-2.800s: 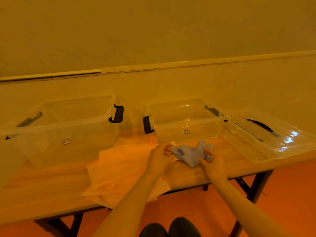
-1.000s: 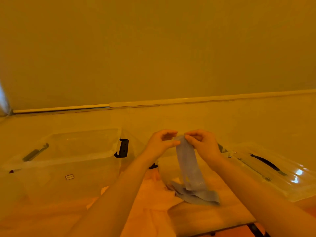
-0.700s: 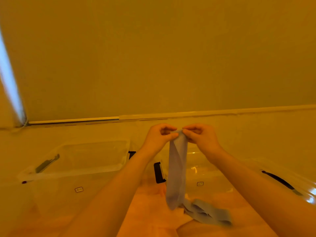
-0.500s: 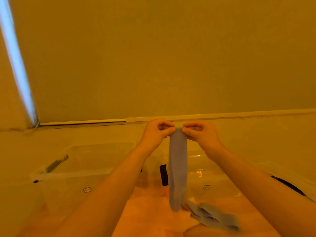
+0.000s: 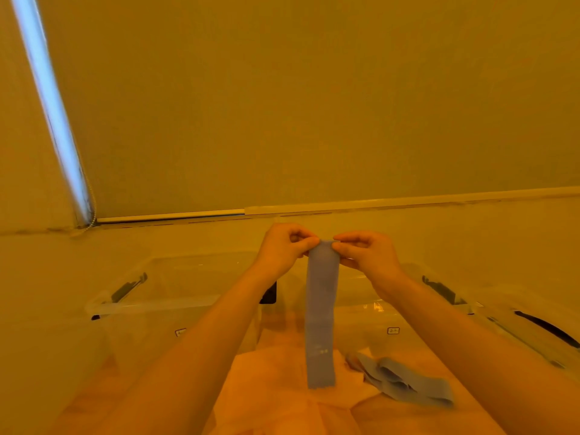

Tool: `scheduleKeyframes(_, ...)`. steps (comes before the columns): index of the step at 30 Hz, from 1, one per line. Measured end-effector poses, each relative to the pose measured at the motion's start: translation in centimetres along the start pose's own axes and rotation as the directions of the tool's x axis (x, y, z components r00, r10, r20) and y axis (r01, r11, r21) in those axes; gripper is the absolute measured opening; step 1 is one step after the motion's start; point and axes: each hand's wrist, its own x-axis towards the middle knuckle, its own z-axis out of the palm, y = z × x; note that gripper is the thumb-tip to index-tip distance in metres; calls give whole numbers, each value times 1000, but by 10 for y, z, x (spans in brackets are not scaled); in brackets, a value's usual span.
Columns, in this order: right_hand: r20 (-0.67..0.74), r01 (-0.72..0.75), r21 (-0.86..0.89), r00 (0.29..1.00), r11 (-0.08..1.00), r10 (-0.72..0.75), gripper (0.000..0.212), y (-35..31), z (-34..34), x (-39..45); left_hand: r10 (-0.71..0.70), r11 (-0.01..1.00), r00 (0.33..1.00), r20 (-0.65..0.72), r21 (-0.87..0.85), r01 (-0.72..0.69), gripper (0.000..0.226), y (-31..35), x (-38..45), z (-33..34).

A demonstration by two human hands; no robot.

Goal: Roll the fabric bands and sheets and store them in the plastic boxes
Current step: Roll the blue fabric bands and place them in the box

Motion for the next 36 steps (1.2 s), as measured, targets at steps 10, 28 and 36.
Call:
scheduleKeyframes(10, 5, -20, 28, 1000, 999, 20, 14, -3, -4, -3, -29, 999, 999, 17, -26, 30, 9, 0, -3, 3)
scheduleKeyframes(28, -59, -26, 2, 998, 1000, 26, 14, 1, -3, -6, 34, 997, 997, 75, -66, -30, 14, -11, -4, 15)
scheduleKeyframes(36, -19, -6, 33, 1000, 999, 6, 10, 7, -7, -6, 12, 998, 998, 61, -67, -8, 20, -16, -5, 21)
